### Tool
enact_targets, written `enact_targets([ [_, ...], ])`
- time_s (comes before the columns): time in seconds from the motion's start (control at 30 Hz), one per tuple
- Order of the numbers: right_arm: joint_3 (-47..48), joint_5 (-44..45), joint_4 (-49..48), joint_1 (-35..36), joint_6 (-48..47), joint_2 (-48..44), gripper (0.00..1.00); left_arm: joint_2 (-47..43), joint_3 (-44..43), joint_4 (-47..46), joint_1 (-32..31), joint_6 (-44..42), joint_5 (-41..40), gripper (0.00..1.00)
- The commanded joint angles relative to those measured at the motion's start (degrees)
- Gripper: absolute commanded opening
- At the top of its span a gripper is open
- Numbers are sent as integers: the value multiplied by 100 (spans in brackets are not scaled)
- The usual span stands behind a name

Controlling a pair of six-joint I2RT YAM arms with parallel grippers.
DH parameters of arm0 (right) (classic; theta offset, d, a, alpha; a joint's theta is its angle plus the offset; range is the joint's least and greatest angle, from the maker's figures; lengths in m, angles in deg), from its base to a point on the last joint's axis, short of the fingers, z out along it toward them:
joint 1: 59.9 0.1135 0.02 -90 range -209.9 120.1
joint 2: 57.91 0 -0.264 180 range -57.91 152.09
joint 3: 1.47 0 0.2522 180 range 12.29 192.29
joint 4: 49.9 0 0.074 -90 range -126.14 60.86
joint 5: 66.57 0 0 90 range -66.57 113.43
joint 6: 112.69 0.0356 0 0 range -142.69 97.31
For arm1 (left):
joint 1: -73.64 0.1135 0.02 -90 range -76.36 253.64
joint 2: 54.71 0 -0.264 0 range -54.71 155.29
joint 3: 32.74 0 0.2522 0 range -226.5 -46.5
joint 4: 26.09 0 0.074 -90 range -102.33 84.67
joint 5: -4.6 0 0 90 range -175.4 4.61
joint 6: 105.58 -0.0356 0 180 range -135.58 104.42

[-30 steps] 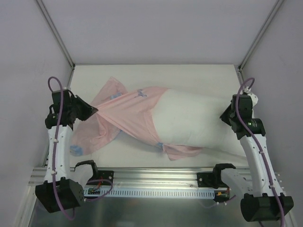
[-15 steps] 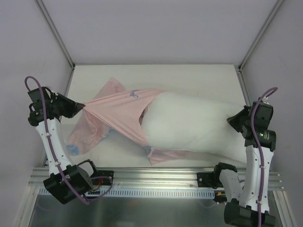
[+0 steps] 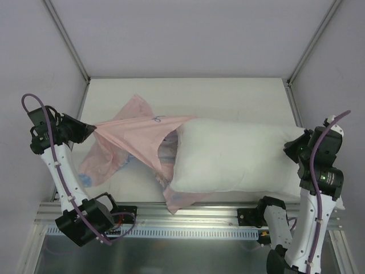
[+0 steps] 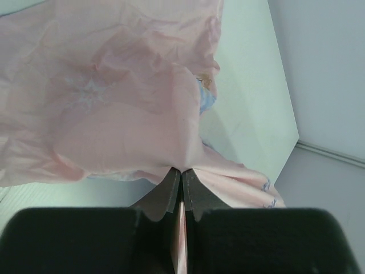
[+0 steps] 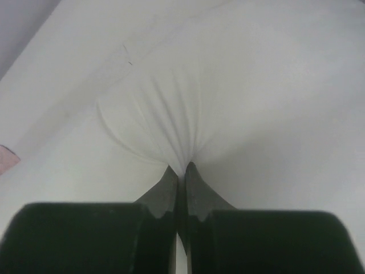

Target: Remove the pillowcase from the pillow

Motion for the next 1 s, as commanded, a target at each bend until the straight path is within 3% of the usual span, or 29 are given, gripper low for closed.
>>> enact_targets([
  [0.0, -142, 885, -883, -147, -76, 224, 1, 50, -216, -417, 267, -120, -645, 0],
  [0.4, -609, 710, -1445, -200, 144, 874, 1, 147, -321, -409, 548, 91, -654, 0],
  [0.63, -460, 701, -1490, -209, 162, 1050, 1, -204, -523, -250, 794, 460, -1444, 0],
  [0.73, -512, -228, -1718, -191, -215, 1050, 2, -4, -734, -259, 637, 136, -998, 0],
  [0.77, -512, -544, -1736, -95, -277, 1068, 11, 68, -778, -250, 488, -135, -944, 0],
  [0.8, -486, -721, -1684, 19, -339, 1077, 44, 112, -769, -250, 156, -242, -961, 0],
  [0.83, -468, -706, -1666, 150, -426, 1059, 62, 147, -717, -259, -21, -313, -1014, 0],
  [0.87, -425, -505, -1631, 543, -462, 1016, 88, 139, -577, -250, -397, -435, -1179, 0],
  [0.9, -398, -347, -1613, 773, -489, 972, 99, 139, -515, -259, -610, -506, -1294, 4],
  [0.93, -328, -180, -1569, 1002, -550, 919, 97, 156, -436, -250, -812, -629, -1426, 11],
  [0.97, -249, 527, -1421, 1474, -568, 910, 96, 182, -296, -250, -1171, -665, -1584, 20],
])
